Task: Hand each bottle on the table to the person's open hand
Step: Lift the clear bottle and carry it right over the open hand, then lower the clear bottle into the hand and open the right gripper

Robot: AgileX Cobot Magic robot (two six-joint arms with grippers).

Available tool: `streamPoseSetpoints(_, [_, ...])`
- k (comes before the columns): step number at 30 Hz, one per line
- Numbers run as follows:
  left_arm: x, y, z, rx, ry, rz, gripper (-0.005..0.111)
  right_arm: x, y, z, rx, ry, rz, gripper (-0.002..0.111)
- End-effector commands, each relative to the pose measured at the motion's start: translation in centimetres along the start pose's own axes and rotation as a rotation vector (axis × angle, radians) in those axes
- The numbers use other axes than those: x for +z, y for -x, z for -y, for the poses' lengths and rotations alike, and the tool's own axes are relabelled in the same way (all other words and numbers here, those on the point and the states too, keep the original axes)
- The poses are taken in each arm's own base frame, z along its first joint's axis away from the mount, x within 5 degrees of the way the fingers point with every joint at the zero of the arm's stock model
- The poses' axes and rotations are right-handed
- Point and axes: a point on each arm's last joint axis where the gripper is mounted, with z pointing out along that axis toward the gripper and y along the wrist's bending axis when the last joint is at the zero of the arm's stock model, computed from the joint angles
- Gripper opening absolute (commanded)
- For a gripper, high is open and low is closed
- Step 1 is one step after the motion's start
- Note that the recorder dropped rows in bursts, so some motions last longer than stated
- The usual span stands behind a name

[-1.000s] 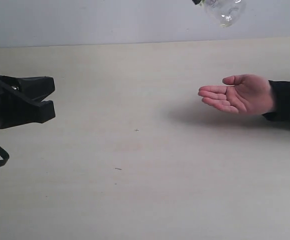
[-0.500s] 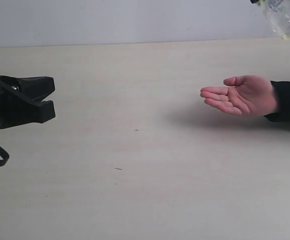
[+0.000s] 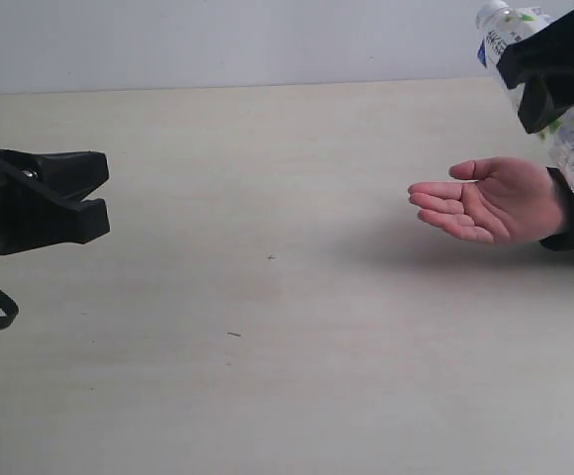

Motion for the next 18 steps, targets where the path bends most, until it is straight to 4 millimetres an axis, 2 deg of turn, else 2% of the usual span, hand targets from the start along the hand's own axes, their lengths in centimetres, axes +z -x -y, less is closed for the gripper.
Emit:
streamPoseSetpoints(1, [-0.1, 0.0, -0.1, 0.001, 0.002, 0.007, 0.000, 2.4, 0.3, -0.2, 0.004, 0.005, 0.032, 0.000])
streamPoseSetpoints(18, [-0.1, 0.0, -0.1, 0.001, 0.002, 0.007, 0.000, 10.4, 1.5, -1.3, 0.006, 0.007, -0.100, 0.000])
